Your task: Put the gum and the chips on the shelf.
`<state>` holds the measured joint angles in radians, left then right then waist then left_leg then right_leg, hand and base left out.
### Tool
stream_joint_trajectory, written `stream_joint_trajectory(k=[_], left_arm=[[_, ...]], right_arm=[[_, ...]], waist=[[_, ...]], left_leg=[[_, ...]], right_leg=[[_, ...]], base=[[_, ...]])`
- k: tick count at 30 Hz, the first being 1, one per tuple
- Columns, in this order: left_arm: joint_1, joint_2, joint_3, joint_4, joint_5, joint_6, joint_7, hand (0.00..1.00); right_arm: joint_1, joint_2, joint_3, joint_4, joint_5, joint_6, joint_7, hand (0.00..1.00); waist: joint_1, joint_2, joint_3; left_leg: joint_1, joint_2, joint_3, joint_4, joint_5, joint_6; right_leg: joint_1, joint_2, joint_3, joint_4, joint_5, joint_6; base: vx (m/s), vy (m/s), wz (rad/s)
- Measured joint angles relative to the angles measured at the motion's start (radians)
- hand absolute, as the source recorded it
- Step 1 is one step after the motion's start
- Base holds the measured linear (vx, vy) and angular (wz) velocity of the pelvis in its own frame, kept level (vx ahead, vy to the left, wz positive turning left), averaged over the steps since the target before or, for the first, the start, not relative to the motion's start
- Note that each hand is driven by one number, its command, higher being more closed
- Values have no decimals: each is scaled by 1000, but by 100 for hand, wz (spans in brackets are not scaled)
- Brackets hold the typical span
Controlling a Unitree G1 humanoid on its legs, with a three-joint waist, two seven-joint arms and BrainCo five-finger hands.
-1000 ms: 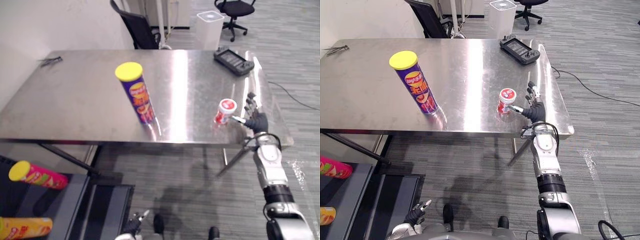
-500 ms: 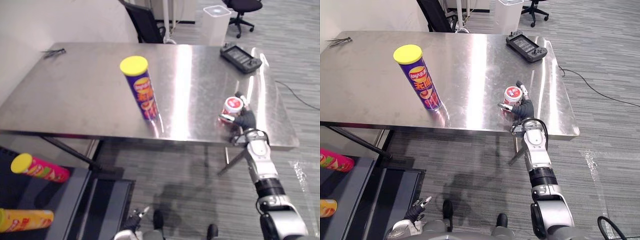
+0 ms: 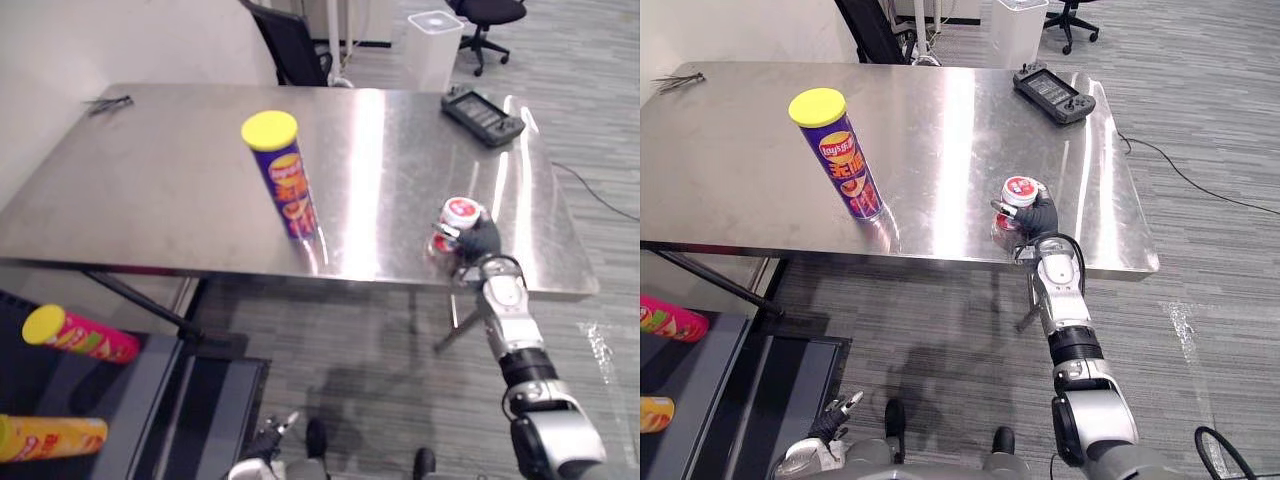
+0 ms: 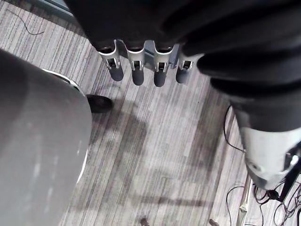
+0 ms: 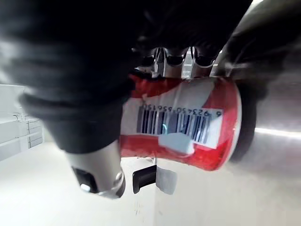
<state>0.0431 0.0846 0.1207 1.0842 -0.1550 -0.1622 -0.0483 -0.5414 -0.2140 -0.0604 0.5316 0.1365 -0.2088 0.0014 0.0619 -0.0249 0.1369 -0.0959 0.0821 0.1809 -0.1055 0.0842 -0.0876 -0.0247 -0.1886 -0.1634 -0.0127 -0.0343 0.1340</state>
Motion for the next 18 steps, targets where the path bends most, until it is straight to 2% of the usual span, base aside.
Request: stream_joint_trajectory(k=[10, 16, 18], left_arm=[[-1, 0, 3, -19, 2, 11, 2, 0], [1, -1, 6, -20, 7, 12, 3, 0], [2, -1, 13, -19, 12, 12, 2, 0]], right_arm=[[3, 8, 0, -56, -2, 2, -2, 100], [96, 15, -1, -286, -9, -1, 11, 100], [156, 14, -5, -383, -10, -3, 38, 100]], waist=[[8, -3, 5], [4, -4, 7], [-1, -4, 7]], left_leg=[[1, 0, 9, 0, 2, 6], [31, 3, 25, 0, 0, 3], [33, 7, 25, 0, -1, 2]], right_leg=[[0, 0, 8, -6, 0, 0], [25, 2, 8, -3, 0, 0], [27, 5, 8, -3, 0, 0]], base=[[0, 0, 0], [5, -4, -2], [-21, -7, 0]])
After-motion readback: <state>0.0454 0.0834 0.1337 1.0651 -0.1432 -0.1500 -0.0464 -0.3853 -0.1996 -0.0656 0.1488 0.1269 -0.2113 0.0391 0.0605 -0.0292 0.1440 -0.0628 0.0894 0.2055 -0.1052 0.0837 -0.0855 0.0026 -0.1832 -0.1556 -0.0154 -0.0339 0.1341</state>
